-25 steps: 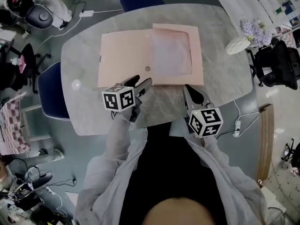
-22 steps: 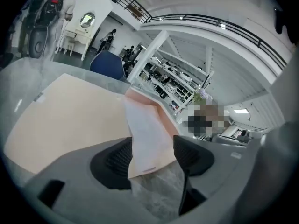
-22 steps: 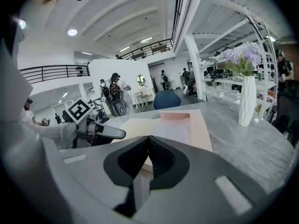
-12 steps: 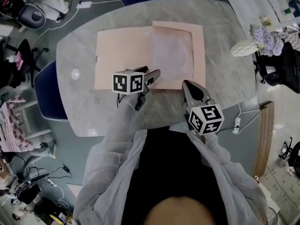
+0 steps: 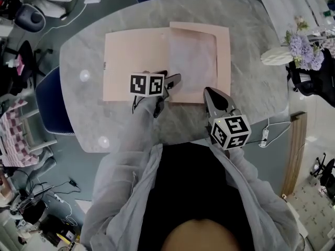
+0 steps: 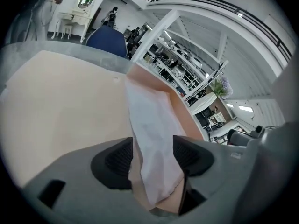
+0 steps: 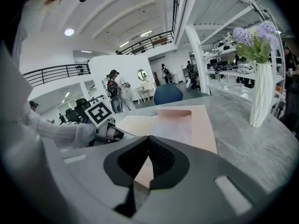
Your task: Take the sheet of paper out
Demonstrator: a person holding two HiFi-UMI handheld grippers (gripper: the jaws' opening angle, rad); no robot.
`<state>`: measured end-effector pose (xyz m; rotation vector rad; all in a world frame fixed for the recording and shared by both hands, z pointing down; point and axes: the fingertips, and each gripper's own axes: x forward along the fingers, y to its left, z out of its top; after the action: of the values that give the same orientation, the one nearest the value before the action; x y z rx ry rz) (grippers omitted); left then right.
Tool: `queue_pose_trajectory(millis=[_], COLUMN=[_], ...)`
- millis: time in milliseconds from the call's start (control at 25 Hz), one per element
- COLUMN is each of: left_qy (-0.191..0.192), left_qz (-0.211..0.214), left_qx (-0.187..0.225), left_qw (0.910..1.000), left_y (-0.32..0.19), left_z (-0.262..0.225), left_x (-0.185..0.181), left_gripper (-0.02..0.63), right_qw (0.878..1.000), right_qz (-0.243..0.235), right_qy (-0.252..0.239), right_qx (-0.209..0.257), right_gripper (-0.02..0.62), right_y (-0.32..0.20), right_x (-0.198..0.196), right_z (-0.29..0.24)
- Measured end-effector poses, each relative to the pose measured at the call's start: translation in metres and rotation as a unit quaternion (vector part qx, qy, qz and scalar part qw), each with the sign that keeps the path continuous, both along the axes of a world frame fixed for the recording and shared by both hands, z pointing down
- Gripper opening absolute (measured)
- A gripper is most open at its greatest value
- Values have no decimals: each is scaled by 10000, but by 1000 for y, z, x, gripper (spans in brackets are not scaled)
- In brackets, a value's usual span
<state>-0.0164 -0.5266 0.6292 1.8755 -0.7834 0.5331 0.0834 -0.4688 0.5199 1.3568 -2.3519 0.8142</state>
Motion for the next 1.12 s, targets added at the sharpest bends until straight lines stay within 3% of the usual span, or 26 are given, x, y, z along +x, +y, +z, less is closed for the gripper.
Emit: queue_pose_trajectory(millis=[200,400,560,680,880,1120], left_qy=[-150,-284,-906,-1248,-936,-901], left_qz=[90,-148,129,489,238,103], left_qx=[-151,-282,31,311,192,382], left_qw=[9997,9991,9958,9905,9951,9951], left_y=[1,-6,-8,-8,-8,-7], left_z=[8,16,25,27,25,10], left_x=[4,-8,-17,-16,-19,-23], left_gripper=[241,138,8,5,4,5], right_qw=[10000,10000,10000,9999,10000,10000], right_qz=[38,39,26,24,-3,81], right_qy=[-35,-38,-39,-32,-24,-27], right_qx=[-44,-81,-85,-96,-88,-36], right_gripper=[12,12,12,12,12,11], right_y=[-6,-13,-17,-18,-17,-15], right_x=[3,5,3,2,0,7], right_z=[4,9,12,14,13,7])
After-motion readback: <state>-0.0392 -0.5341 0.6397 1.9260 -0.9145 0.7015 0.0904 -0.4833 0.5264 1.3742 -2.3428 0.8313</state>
